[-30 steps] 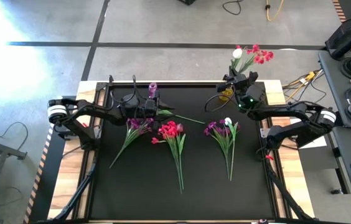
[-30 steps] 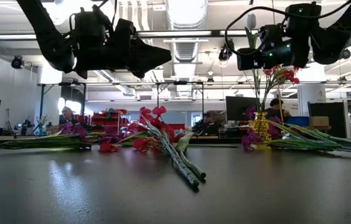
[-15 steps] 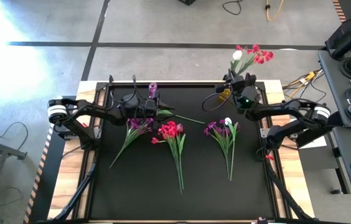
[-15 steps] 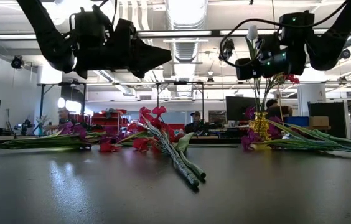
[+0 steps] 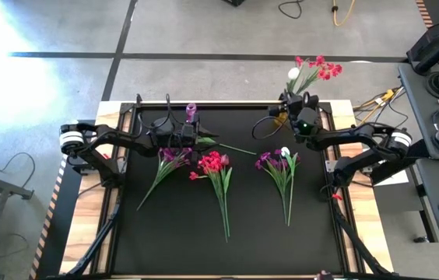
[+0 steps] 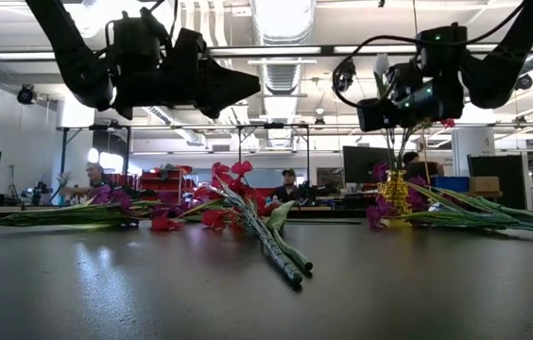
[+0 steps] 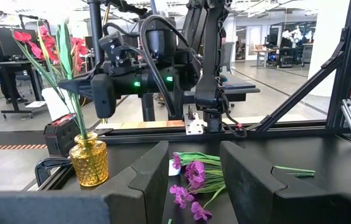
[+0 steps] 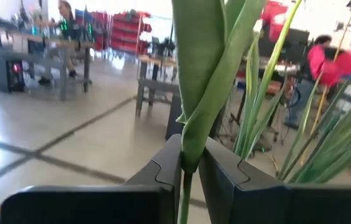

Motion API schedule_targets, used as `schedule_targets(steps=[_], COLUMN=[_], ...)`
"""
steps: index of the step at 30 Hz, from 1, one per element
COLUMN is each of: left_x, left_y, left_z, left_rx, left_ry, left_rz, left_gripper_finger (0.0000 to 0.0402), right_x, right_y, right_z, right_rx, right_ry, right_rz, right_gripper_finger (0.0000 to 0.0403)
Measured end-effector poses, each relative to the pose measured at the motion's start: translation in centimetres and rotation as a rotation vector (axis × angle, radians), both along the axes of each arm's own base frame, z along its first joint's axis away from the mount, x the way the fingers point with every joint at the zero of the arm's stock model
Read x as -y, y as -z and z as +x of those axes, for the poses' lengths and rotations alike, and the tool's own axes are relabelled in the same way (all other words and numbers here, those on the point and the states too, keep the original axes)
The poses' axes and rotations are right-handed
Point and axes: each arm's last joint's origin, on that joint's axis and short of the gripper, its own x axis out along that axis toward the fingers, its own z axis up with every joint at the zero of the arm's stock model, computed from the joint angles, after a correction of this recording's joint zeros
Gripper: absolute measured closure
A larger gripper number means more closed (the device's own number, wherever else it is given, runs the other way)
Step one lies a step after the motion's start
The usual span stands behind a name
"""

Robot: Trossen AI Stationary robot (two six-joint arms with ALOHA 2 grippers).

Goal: Sort flowers into vase by color
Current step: Put the left white flower into the yellow vase

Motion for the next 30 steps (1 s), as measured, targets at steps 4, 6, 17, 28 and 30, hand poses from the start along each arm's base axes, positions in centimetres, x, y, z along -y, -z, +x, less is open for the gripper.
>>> schedule_targets(steps=[4, 6, 17, 28, 30], left_x=[0.0, 0.0, 0.0, 0.0, 0.0], left_y=[0.0, 0.0, 0.0, 0.0, 0.0], left_z=[0.0, 0.0, 0.0, 0.0, 0.0], left_rx=[0.000, 0.000, 0.000, -0.001, -0.001], left_ry=[0.000, 0.000, 0.000, 0.000, 0.000], left_rz=[0.000, 0.000, 0.000, -0.001, -0.001], left_gripper_finger=[0.0271, 0.0271, 0.0271, 0.0271, 0.0271], right_x=[0.6, 0.9, 2.5, 3.2, 3.2], right_y=[-0.2, -0.6, -3.8, -7.7, -8.6], right_z=[0.7, 1.2, 3.3, 4.2, 4.3], right_rx=[-0.022, -0.036, -0.144, -0.253, -0.273], right_ry=[0.019, 0.023, 0.042, 0.054, 0.056], right_rz=[0.074, 0.107, 0.245, 0.328, 0.342], right_gripper_finger=[0.0331, 0.0313, 0.0233, 0.0225, 0.0224])
